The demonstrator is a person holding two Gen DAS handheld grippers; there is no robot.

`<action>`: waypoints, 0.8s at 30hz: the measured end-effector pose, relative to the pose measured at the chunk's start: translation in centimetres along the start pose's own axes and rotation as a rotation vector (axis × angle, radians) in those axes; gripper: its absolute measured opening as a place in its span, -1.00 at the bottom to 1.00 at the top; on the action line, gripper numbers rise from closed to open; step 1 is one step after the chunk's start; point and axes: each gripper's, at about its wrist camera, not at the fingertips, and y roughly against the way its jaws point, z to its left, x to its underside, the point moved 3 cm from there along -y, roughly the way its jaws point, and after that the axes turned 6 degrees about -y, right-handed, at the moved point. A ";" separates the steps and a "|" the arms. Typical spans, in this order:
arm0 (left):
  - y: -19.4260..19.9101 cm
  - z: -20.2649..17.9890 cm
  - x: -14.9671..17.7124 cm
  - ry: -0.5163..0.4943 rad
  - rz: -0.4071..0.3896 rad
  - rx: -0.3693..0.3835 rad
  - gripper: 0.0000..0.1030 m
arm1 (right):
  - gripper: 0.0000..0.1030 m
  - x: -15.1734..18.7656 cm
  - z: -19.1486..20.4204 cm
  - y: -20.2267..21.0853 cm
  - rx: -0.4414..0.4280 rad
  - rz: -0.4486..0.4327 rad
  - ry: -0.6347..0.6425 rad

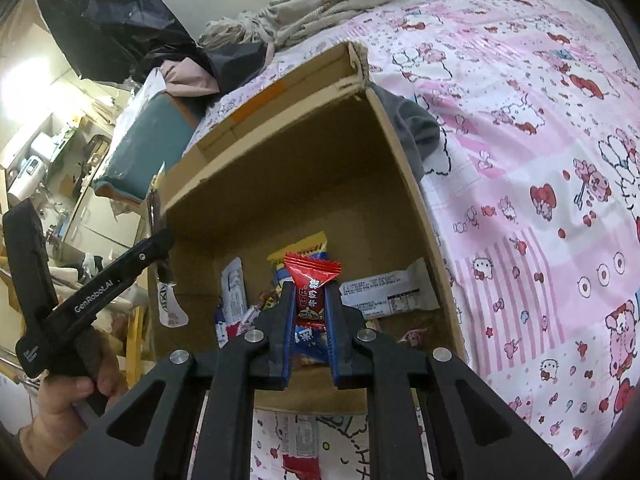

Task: Organize snacks
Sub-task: 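Lower the red candy into the box and open the right tool while the left tool holds the sausage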

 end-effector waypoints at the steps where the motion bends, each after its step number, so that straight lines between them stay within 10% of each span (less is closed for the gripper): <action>1: 0.0 -0.1 0.1 -0.005 0.001 0.000 -0.04 | -0.72 0.0 0.0 -0.1 0.001 0.004 -0.001; 24: -0.7 -0.1 0.7 0.030 0.041 0.033 0.16 | -0.59 0.0 0.9 -0.3 -0.035 0.010 0.020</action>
